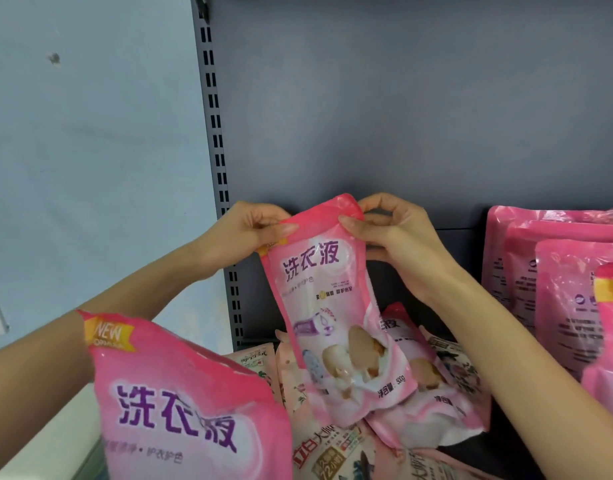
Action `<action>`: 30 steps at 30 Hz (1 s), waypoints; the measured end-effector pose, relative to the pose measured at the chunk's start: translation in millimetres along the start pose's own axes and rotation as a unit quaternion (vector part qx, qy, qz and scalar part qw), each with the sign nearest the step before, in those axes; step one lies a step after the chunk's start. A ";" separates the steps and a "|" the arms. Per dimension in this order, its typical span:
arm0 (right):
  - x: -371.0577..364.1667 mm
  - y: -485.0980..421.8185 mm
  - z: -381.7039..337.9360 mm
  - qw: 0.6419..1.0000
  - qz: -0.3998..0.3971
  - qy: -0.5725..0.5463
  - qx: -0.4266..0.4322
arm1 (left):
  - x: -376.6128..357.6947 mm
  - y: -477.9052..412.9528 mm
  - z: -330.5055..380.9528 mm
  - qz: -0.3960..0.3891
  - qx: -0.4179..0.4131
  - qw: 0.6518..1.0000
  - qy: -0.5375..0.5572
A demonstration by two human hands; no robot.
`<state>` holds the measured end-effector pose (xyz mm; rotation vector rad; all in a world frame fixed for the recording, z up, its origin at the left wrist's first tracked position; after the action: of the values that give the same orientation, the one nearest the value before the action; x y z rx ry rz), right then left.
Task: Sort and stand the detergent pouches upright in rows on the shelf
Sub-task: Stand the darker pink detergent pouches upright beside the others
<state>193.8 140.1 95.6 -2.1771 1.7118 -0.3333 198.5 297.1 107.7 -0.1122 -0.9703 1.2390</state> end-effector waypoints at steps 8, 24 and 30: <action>8.6 4.4 -18.6 0.999 0.021 -0.029 0.024 | 18.1 -0.6 41.6 0.045 -0.041 0.997 -0.036; 9.5 -5.0 3.7 1.000 0.001 0.001 0.013 | 27.6 -6.0 39.1 0.101 -0.050 0.988 -0.108; 38.9 -11.2 42.4 0.991 0.060 0.098 -0.075 | 28.9 -9.1 39.5 0.116 -0.049 0.985 -0.121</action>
<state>229.8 110.1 60.3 -2.1946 2.0255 -0.4092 178.7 301.3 153.1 -0.1594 -1.2569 1.4417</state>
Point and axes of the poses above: each hand's wrist, its own y-axis away from the middle knuckle, its own x-axis out of the back of the hand, z = x × y, the point moved 10 cm from there along -y, towards the middle knuckle, and after that the axes turned 5 degrees about -x, right-handed, at the moved point
